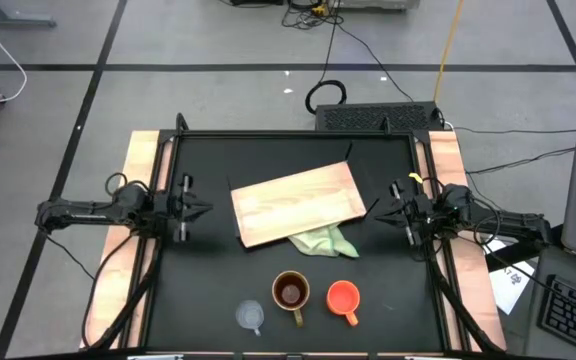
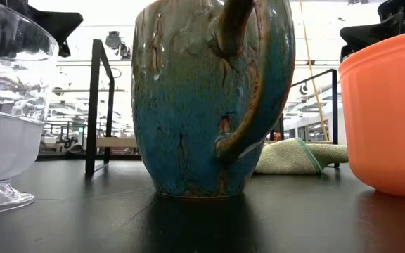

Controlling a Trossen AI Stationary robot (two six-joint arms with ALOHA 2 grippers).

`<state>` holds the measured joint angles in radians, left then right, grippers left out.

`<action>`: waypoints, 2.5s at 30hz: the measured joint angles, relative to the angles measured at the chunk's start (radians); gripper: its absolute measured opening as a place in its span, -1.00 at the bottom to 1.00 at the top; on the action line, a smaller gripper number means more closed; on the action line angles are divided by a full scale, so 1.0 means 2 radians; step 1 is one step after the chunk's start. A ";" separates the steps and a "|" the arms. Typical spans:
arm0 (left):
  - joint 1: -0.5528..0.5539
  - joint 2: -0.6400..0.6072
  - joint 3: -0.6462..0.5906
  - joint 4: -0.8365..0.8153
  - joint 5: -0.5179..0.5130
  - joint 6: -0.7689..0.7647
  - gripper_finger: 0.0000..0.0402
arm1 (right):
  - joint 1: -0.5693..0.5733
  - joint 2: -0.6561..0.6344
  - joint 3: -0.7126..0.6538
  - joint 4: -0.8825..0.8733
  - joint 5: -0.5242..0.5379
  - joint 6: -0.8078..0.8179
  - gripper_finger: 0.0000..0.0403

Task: Stack small to large cups/mugs on shelf
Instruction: Put the green and blue mug on the shelf

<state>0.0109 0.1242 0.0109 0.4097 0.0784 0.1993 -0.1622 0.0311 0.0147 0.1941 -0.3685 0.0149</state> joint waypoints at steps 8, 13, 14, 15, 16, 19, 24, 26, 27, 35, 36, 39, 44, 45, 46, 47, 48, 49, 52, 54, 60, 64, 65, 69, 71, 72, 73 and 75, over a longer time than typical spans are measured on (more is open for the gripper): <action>0.000 0.000 0.000 0.008 0.003 -0.091 -0.85 | 0.000 0.000 0.000 0.001 0.000 0.000 -1.00; 0.000 0.000 0.000 0.013 0.004 -0.124 -0.85 | 0.000 0.000 0.000 0.009 0.000 -0.008 -1.00; 0.000 0.000 0.000 0.013 0.004 -0.125 -0.85 | 0.000 0.000 0.000 0.009 0.000 -0.008 -1.00; 0.000 0.000 0.000 0.013 0.004 -0.125 -0.85 | 0.000 0.000 0.000 0.009 0.000 -0.008 -1.00; 0.000 0.000 0.000 0.013 0.004 -0.127 -0.85 | 0.000 0.000 0.000 0.009 0.000 -0.008 -1.00; 0.000 0.000 0.000 0.011 0.004 -0.131 -0.85 | 0.000 0.000 0.000 0.009 0.000 -0.009 -1.00; 0.000 0.000 0.000 0.002 0.004 -0.188 -0.85 | 0.000 0.000 0.000 0.019 0.000 -0.009 -1.00; 0.000 0.000 0.000 0.002 0.004 -0.211 -0.85 | 0.000 0.000 0.000 0.034 0.000 0.006 -1.00; 0.000 0.000 0.000 0.003 0.004 -0.218 -0.85 | 0.000 0.000 0.000 0.042 0.000 0.017 -1.00; 0.000 0.000 0.000 -0.010 0.026 -0.215 -0.85 | 0.000 0.000 0.000 0.069 0.000 0.077 -1.00; 0.000 0.000 0.000 -0.010 0.027 -0.215 -0.85 | 0.000 0.000 0.000 0.076 0.000 0.076 -1.00; 0.000 0.000 0.000 -0.008 0.027 -0.222 -0.85 | 0.000 0.003 0.005 0.098 -0.001 0.079 -1.00; 0.000 0.000 0.000 -0.002 0.050 -0.224 -0.85 | 0.002 0.051 0.064 0.053 -0.025 0.075 -1.00; 0.000 0.000 0.000 0.003 0.054 -0.224 -0.85 | 0.005 0.066 0.081 0.058 -0.027 0.070 -1.00; 0.000 0.000 0.000 0.010 0.056 -0.227 -0.85 | 0.009 0.081 0.098 0.061 -0.030 0.064 -1.00; 0.000 0.000 0.001 0.014 0.057 -0.231 -0.85 | 0.015 0.102 0.115 0.062 -0.029 0.060 -1.00; 0.000 0.000 0.003 0.013 0.057 -0.234 -0.85 | 0.020 0.125 0.130 0.056 -0.029 0.056 -1.00; 0.000 0.000 0.004 0.013 0.059 -0.235 -0.85 | 0.027 0.150 0.145 0.049 -0.029 0.052 -1.00; 0.000 0.000 0.006 0.019 0.069 -0.236 -0.85 | 0.047 0.223 0.206 0.042 -0.028 0.037 -1.00; 0.000 0.000 0.006 0.019 0.070 -0.235 -0.85 | 0.063 0.273 0.251 0.023 -0.029 0.030 -1.00; 0.000 0.000 0.006 0.019 0.067 -0.228 -0.85 | 0.123 0.416 0.391 -0.064 -0.027 -0.013 -0.87; 0.000 0.000 0.006 0.020 0.066 -0.228 -0.85 | 0.154 0.494 0.478 -0.126 -0.025 -0.020 -0.61; 0.000 0.000 0.006 0.020 0.066 -0.228 -0.85 | 0.162 0.512 0.496 -0.140 -0.024 -0.022 -0.53; 0.000 0.000 0.006 0.018 0.066 -0.228 -0.85 | 0.187 0.573 0.564 -0.198 0.023 -0.047 -0.19; 0.000 0.000 0.006 0.019 0.066 -0.228 -0.85 | 0.193 0.600 0.589 -0.232 0.041 -0.064 -0.05; 0.000 0.000 0.006 0.019 0.065 -0.228 -0.85 | 0.194 0.613 0.597 -0.246 0.048 -0.072 0.01; 0.000 0.000 0.006 0.021 0.065 -0.228 -0.85 | 0.196 0.626 0.603 -0.257 0.056 -0.082 0.06; 0.000 0.000 0.006 0.023 0.065 -0.228 -0.85 | 0.198 0.645 0.608 -0.262 0.079 -0.100 0.14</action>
<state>0.0105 0.1242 0.0235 0.4555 0.2089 -0.2573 0.2333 1.3218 1.2308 -0.3291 -0.2105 -0.1853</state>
